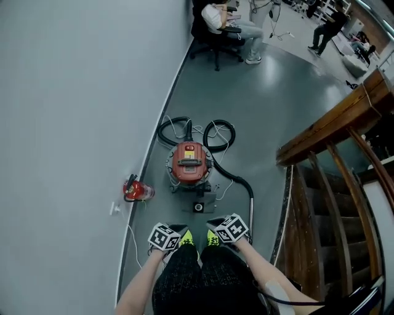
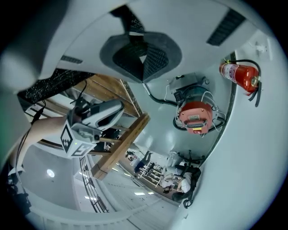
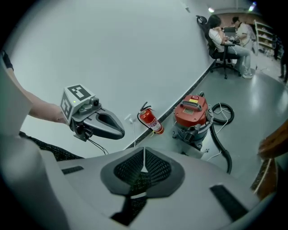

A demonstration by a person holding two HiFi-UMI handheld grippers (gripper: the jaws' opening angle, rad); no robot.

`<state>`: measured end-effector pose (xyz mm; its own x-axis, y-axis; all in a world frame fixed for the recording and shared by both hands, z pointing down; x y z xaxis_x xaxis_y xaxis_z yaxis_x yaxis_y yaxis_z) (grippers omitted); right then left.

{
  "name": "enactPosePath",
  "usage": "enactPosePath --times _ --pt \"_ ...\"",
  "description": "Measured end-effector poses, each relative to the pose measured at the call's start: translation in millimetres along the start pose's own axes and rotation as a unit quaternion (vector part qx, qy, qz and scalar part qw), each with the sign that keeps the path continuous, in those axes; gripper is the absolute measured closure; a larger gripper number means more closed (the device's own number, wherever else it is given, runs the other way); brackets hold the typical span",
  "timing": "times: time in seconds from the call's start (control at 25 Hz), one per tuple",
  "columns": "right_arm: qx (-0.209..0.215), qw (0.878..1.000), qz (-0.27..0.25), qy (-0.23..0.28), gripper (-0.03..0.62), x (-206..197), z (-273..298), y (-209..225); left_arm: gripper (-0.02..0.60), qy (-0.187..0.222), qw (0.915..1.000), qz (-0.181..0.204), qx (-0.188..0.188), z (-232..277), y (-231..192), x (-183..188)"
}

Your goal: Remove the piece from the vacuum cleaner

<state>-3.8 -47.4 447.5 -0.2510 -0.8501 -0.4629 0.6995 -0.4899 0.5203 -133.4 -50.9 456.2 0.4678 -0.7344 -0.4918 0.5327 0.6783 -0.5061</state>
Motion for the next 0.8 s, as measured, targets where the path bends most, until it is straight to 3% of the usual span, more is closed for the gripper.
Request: enactPosePath --times 0.28,0.48,0.8 --pt "0.004 1.000 -0.014 0.007 0.574 11.9 -17.8 -22.5 0.572 0.012 0.9996 -0.026 0.005 -20.7 16.7 8.9" --pt "0.001 1.000 -0.010 0.014 0.579 5.2 -26.0 -35.1 0.572 0.015 0.9998 -0.016 -0.001 -24.7 32.7 4.9" --pt "-0.013 0.999 0.000 0.031 0.577 -6.5 -25.2 -58.7 0.572 0.048 0.9983 -0.031 -0.013 -40.9 43.4 -1.5"
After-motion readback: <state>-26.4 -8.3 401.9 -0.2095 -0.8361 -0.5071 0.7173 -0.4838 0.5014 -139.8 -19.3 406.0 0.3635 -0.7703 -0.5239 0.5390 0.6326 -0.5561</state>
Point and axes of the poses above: the fingertips, and each gripper's own axes: z forward along the fingers, y to its right, x out of its top, the point moved 4 cm from there along -z, backward along the fingers, and after that the axes turned 4 degrees about y, right-handed, at the moved point
